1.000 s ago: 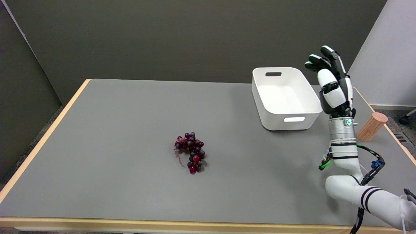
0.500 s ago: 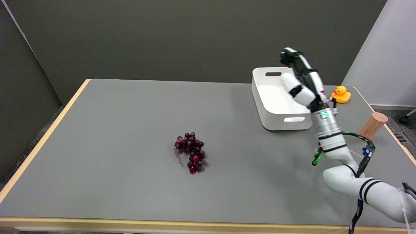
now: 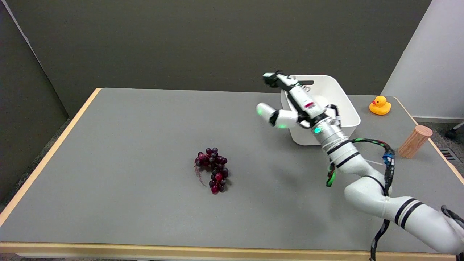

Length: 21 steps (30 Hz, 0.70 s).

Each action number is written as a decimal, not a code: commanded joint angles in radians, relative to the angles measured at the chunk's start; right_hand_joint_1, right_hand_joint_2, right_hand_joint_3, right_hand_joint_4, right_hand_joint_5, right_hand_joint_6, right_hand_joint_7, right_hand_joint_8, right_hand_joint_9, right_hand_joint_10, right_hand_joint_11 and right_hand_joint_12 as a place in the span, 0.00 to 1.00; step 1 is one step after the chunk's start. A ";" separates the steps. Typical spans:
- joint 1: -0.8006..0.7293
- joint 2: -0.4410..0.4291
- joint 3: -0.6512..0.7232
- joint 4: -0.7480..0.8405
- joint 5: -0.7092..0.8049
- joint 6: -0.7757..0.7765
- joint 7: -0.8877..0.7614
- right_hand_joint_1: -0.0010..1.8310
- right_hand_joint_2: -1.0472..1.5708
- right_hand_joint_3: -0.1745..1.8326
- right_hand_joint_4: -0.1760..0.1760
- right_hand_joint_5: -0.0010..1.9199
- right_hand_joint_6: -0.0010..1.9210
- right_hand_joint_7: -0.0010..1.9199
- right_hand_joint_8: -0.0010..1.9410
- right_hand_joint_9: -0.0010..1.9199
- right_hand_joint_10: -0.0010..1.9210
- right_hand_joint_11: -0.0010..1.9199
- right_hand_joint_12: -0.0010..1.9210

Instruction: Pick up the grape.

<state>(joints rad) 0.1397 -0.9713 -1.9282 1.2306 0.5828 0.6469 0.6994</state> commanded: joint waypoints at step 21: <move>-0.148 -0.099 -0.268 0.523 0.340 -0.308 -1.043 0.25 0.62 0.54 0.00 0.09 0.29 0.17 0.32 0.11 0.45 0.00 0.54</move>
<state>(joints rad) 0.0280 -1.0410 -2.0599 1.6042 0.7305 0.3817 0.0160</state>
